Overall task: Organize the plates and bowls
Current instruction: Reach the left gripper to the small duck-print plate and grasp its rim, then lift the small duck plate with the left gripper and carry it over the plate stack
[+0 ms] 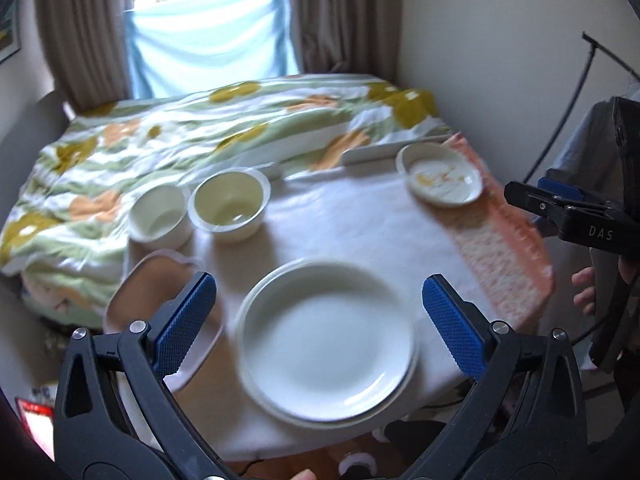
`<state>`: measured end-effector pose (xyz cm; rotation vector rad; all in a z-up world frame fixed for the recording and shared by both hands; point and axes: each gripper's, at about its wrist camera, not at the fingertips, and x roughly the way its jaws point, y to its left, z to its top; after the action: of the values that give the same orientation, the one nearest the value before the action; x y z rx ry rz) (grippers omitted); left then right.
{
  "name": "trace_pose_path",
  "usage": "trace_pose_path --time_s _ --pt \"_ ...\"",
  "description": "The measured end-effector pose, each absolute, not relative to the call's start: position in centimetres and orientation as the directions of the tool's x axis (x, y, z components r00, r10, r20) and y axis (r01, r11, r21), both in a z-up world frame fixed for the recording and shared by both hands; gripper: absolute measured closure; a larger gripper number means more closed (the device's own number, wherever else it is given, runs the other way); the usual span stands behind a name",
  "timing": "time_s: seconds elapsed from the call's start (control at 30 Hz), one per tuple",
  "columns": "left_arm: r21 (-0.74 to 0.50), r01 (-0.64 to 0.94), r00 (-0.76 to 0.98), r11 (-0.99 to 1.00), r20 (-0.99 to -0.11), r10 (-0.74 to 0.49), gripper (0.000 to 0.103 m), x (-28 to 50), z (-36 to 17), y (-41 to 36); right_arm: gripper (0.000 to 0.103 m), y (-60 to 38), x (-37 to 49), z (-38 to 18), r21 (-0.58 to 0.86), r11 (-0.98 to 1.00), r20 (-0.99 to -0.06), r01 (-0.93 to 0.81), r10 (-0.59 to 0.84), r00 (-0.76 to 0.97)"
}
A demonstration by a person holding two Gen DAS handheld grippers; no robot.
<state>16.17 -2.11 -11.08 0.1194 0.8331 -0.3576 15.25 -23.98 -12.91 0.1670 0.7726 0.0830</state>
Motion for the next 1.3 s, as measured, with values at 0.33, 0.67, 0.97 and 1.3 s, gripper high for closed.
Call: trace_pose_path --time_s 0.33,0.67,0.97,1.3 --pt "-0.285 0.470 0.449 0.835 -0.737 -0.505 0.000 28.3 -10.5 -13.4 0.002 -34.9 19.1 -13.9 0.223 0.953 -0.777 0.204 0.047 0.628" --pt "-0.362 0.460 0.182 0.811 -0.855 -0.485 0.036 40.8 -22.4 -24.2 0.025 -39.6 24.5 -25.2 0.477 0.815 -0.807 0.329 0.259 0.530" --pt "-0.301 0.473 0.164 0.828 -0.894 -0.418 0.059 45.0 -27.9 -27.1 0.057 -40.4 28.2 -27.3 0.491 0.808 -0.801 0.327 0.270 0.535" --pt "-0.248 0.484 0.150 0.840 -0.922 -0.358 0.084 47.1 -29.3 -27.7 0.074 -40.9 29.5 -27.8 0.448 0.806 -0.826 0.387 0.207 0.525"
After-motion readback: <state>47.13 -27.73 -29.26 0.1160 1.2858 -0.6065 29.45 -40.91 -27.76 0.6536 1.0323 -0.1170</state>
